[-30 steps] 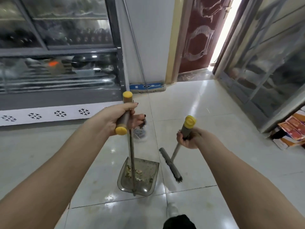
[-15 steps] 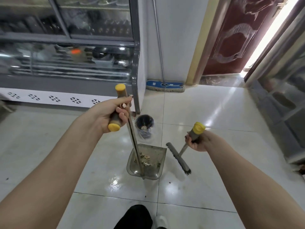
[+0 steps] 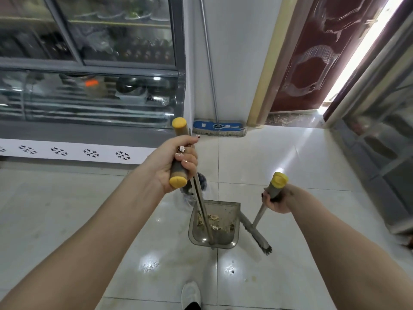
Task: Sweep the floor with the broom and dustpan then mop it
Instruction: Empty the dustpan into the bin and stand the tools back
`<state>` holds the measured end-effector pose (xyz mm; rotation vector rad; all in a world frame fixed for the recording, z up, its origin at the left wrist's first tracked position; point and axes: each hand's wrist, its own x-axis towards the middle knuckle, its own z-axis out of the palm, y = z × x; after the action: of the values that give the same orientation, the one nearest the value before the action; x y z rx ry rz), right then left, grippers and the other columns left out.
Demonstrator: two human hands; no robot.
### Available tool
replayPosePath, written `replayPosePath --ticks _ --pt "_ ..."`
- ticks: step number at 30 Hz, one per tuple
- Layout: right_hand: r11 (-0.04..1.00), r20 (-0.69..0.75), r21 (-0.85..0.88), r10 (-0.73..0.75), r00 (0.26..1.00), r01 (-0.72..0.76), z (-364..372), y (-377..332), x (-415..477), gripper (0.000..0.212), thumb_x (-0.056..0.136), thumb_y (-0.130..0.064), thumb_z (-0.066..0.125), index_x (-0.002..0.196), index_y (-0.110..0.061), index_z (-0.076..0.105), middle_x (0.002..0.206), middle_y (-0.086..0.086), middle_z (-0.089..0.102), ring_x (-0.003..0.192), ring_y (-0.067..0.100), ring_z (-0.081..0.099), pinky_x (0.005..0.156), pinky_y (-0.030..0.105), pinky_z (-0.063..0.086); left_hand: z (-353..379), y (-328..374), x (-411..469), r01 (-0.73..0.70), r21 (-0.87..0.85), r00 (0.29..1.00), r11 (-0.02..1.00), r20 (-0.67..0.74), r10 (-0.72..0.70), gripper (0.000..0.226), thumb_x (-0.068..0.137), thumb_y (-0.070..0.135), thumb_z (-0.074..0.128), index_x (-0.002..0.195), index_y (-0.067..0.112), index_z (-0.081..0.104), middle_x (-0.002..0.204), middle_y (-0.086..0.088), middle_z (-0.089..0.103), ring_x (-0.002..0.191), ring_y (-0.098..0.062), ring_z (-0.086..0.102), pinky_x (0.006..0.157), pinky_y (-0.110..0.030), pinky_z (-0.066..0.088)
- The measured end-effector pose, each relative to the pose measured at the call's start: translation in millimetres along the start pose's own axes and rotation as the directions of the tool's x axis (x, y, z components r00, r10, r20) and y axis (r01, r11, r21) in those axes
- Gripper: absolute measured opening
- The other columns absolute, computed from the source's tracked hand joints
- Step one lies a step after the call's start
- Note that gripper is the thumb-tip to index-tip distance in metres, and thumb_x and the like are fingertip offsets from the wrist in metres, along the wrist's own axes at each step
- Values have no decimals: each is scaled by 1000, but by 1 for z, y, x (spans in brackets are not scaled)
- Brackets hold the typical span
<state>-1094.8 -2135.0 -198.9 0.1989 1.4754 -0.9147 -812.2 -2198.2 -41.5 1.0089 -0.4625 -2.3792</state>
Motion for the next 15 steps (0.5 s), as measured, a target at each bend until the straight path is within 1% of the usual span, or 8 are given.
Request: replayPosePath --ticks 4,8,13,15 --pt "994 -18 106 -23 1000 25 19 -6 19 28 95 -11 36 68 -5 43 43 12 50 27 18 49 28 18 42 -4 15 18 -13 -8 999 1000 43 14 29 81 21 59 61 18 39 36 10 35 24 -1 32 25 -12 27" --pt "990 -37 142 -20 999 25 35 -20 30 28 94 -11 38 67 -6 43 40 11 49 26 18 48 27 18 40 -6 26 31 -28 -38 997 999 77 31 29 75 27 63 60 18 40 36 9 33 24 -2 31 26 -11 26" --pt "984 -32 175 40 999 -33 46 -46 48 27 92 -12 41 66 -6 44 42 12 49 26 18 49 28 18 41 -7 37 49 -22 -50 989 999 142 29 25 77 19 58 59 16 41 34 9 32 23 -2 31 26 -10 24" --pt "988 -34 147 55 998 -49 46 -55 56 27 93 -12 41 67 -5 44 43 12 50 26 19 49 27 19 41 -10 41 56 -39 -109 988 993 148 55 28 74 16 63 60 17 39 34 9 32 22 -3 31 25 -10 24"
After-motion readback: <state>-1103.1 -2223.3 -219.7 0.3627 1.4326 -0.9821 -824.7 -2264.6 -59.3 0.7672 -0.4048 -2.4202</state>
